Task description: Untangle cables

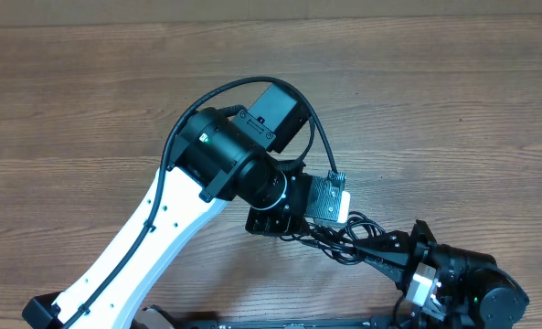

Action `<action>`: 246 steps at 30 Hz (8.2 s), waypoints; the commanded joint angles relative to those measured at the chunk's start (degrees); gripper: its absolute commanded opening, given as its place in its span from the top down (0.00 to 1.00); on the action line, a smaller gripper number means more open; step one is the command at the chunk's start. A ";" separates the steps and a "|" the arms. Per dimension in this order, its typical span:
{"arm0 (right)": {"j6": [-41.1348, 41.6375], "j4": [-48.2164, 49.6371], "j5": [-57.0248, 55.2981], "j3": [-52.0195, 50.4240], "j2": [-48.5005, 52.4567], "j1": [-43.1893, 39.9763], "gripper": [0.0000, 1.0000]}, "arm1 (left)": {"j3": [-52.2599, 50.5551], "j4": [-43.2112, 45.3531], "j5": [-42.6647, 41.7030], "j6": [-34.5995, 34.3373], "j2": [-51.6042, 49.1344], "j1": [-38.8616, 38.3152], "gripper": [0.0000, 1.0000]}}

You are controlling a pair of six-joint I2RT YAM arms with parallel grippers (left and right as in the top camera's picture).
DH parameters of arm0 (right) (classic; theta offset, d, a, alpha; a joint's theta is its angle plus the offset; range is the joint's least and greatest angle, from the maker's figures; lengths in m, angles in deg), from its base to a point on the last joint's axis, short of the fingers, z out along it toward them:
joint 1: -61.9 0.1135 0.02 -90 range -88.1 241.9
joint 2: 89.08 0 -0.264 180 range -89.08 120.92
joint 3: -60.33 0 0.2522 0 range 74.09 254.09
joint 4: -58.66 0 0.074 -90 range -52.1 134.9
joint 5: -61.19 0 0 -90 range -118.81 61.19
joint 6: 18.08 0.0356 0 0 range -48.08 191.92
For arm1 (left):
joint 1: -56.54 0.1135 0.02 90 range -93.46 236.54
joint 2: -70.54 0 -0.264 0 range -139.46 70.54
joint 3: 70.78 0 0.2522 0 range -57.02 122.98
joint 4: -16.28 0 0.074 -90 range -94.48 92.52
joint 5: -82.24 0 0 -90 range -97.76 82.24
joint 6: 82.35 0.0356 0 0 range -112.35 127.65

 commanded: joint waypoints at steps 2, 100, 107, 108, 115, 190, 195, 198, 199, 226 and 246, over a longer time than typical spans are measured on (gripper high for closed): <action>-0.17 1.92 -2.86 0.66 -0.15 0.26 0.96 | -0.37 -0.59 -4.20 0.66 -0.39 -0.48 0.64; 0.07 -1.99 -2.62 0.66 -0.13 0.26 0.96 | -0.66 8.94 -5.99 -9.90 -7.45 14.47 0.75; 0.07 -2.01 -2.64 0.66 -0.13 0.26 0.96 | -0.66 5.01 -5.73 -9.57 -7.45 14.45 0.51; 0.07 -1.99 -2.64 0.66 -0.13 0.26 0.96 | -0.66 4.20 -5.53 -9.11 -7.45 14.45 0.46; 0.07 -2.60 -2.64 0.66 -0.13 0.26 0.96 | 0.11 2.10 -9.57 -6.73 -7.37 14.47 0.08; 0.07 -2.64 -2.62 0.66 -0.13 0.26 0.96 | -0.13 12.87 -9.57 -27.02 -13.77 18.16 0.96; 0.09 -2.67 -2.60 0.66 -0.13 0.26 0.96 | -0.13 16.17 -10.12 -36.74 -13.77 23.17 0.96; 0.07 -2.84 -2.60 0.66 -0.13 0.26 0.96 | -0.13 17.86 -10.47 -43.21 -13.77 25.83 0.96; 0.07 -3.04 -2.62 0.66 -0.13 0.26 0.96 | -0.13 18.32 -10.49 -45.66 -13.77 26.73 0.96; 0.07 -3.50 -2.62 0.66 -0.13 0.26 0.96 | -0.13 16.81 -8.48 -70.69 -13.77 31.61 0.00; 0.07 -3.50 -2.62 0.66 -0.13 0.26 0.96 | -0.13 5.33 -18.75 -11.13 -13.77 23.17 0.00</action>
